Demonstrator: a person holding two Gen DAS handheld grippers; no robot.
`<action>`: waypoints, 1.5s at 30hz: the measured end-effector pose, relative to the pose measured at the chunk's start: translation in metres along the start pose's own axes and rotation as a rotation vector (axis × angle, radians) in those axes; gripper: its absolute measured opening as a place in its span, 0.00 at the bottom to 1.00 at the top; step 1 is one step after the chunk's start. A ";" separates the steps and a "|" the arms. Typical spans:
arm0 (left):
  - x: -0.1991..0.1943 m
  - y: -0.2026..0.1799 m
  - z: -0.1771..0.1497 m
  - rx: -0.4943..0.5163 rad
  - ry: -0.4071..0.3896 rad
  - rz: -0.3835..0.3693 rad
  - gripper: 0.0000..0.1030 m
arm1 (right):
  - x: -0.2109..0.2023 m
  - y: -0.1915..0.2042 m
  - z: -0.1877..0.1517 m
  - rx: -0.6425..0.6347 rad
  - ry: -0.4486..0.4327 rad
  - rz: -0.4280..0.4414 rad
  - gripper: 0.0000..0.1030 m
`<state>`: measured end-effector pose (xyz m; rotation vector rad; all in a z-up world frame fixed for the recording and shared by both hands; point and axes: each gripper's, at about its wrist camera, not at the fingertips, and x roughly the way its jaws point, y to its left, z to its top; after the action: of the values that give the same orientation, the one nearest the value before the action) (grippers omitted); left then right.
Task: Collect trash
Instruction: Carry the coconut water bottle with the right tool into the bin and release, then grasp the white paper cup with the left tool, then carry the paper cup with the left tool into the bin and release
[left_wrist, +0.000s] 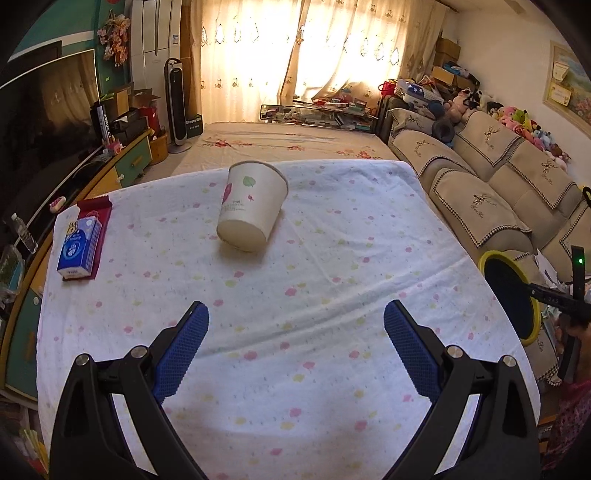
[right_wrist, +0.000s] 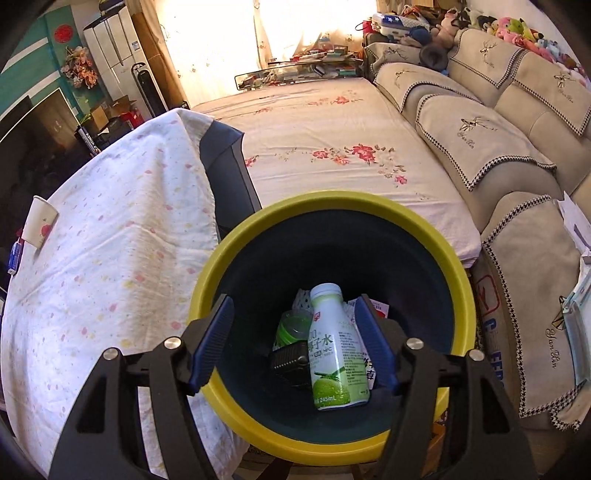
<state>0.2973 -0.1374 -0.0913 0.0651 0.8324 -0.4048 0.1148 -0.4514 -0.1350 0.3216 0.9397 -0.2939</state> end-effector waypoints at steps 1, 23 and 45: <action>0.007 0.004 0.010 -0.003 0.000 0.003 0.92 | 0.000 0.001 0.000 -0.003 0.001 0.000 0.63; 0.165 0.021 0.101 0.148 0.165 0.088 0.82 | -0.006 0.004 0.003 -0.020 0.017 -0.028 0.65; 0.031 -0.159 0.063 0.388 0.042 -0.125 0.62 | -0.048 -0.005 -0.030 -0.023 -0.064 -0.032 0.65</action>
<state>0.3010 -0.3078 -0.0554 0.3840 0.7926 -0.6809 0.0638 -0.4392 -0.1124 0.2750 0.8851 -0.3207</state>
